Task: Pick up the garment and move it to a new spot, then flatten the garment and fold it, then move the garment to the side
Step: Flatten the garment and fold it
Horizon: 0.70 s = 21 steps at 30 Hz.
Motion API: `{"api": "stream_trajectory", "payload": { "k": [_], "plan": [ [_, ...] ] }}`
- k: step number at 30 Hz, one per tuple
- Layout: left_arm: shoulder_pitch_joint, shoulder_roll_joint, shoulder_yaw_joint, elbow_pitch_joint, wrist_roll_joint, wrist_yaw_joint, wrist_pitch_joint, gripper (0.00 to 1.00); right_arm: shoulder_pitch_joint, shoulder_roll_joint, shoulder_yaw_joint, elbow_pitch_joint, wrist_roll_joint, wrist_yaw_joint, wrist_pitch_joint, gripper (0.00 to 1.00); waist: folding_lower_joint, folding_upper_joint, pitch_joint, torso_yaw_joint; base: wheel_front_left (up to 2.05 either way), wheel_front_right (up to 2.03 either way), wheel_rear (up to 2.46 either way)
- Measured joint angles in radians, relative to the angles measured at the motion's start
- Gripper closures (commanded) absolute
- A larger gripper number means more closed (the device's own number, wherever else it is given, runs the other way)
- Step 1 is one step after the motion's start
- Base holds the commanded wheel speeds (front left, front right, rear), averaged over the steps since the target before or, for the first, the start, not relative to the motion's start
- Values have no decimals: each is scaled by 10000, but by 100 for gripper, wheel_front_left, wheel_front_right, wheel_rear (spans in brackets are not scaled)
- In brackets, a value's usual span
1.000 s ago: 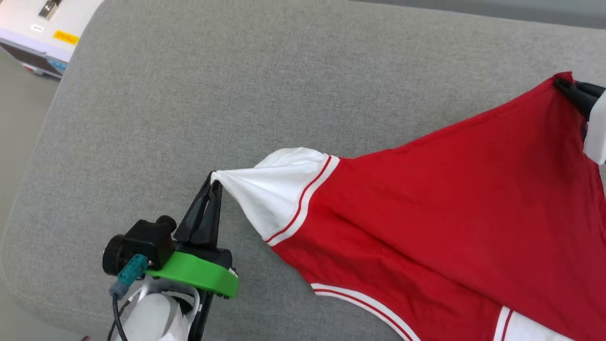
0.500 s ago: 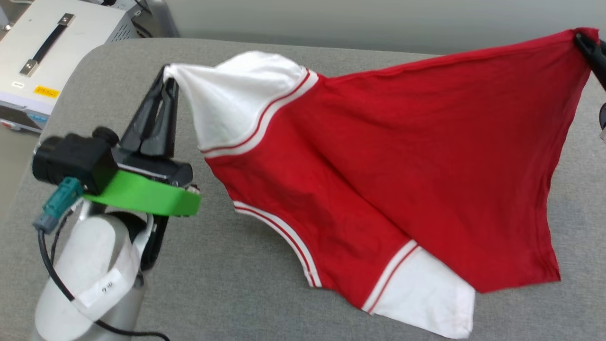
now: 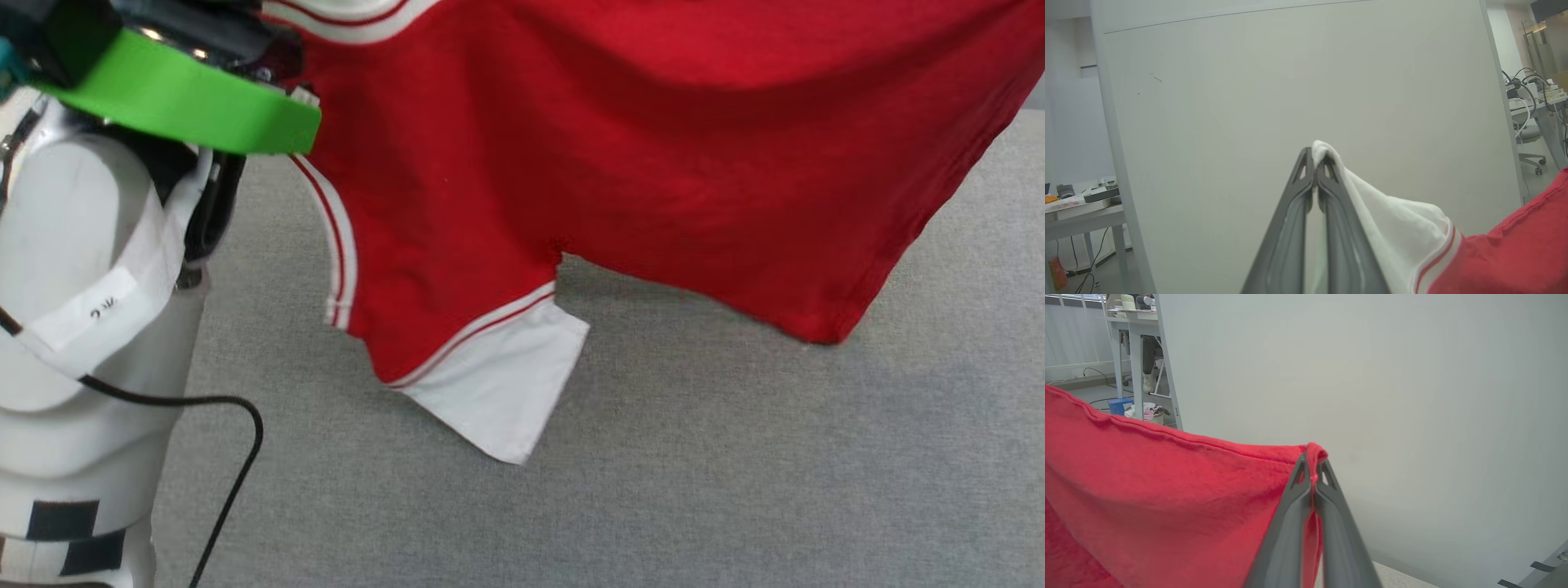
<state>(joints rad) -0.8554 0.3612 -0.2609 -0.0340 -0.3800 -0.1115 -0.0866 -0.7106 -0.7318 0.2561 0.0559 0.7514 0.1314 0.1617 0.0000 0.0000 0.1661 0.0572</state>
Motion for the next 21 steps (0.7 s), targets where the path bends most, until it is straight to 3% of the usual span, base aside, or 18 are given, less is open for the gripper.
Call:
{"api": "stream_trajectory", "payload": {
  "k": [11, 21],
  "plan": [
    [-2898, -2, -543, 1430, -468, -123, 228, 100, -1346, 470, -826, -284, -629, 0, 679, 100, 0, 0, 934, -127, 0, 0, 0],
    [-7290, 31, -1014, 3852, -717, -163, 247, 100, -5599, 782, -347, 1534, -1668, 0, 972, 100, 1, 0, 2631, -315, 0, 0, 0]
  ]
}}
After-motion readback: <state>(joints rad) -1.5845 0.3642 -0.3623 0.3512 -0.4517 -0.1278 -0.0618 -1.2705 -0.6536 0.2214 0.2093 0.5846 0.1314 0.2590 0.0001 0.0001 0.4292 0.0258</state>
